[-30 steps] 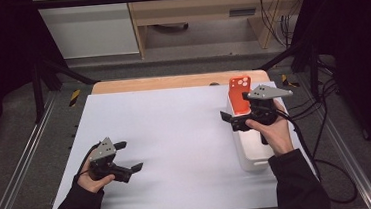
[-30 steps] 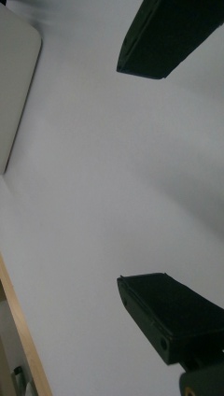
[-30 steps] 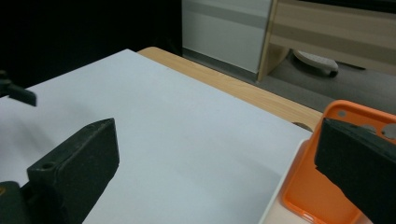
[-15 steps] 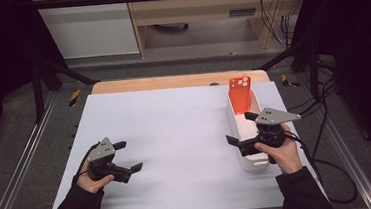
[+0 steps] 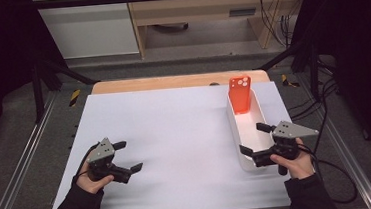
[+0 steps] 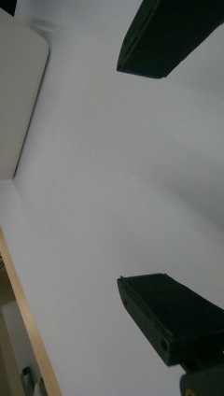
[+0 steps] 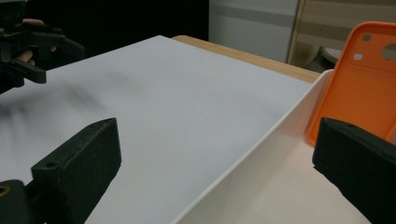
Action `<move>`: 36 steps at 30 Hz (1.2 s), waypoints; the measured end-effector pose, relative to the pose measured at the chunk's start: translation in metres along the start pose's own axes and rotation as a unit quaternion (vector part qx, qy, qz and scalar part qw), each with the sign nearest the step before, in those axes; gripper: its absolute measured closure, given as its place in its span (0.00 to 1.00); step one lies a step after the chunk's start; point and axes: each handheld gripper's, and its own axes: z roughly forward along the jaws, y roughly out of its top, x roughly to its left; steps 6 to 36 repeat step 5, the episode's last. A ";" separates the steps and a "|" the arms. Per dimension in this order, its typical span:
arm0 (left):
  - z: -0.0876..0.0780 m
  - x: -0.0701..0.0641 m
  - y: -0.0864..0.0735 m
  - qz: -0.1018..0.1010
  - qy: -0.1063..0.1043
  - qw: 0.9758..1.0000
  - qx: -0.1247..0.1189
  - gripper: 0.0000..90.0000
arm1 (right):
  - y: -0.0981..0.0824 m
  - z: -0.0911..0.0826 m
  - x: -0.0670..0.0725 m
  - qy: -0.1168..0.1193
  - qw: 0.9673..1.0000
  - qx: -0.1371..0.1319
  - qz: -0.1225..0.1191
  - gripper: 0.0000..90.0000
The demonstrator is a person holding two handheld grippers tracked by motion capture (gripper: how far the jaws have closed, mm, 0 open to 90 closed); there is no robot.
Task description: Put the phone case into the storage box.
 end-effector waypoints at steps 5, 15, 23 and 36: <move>0.000 0.000 0.000 0.001 -0.001 1.000 -0.001 0.00 | -0.009 -0.009 -0.006 -0.008 1.000 -0.005 0.011 0.02; 0.000 0.000 0.000 0.001 -0.001 1.000 -0.001 0.00 | -0.009 -0.009 -0.006 -0.008 1.000 -0.005 0.011 0.02; 0.000 0.000 0.000 0.001 -0.001 1.000 -0.001 0.00 | -0.009 -0.009 -0.006 -0.008 1.000 -0.005 0.011 0.02; 0.000 0.000 0.000 0.001 -0.001 1.000 -0.001 0.00 | -0.009 -0.009 -0.006 -0.008 1.000 -0.005 0.011 0.02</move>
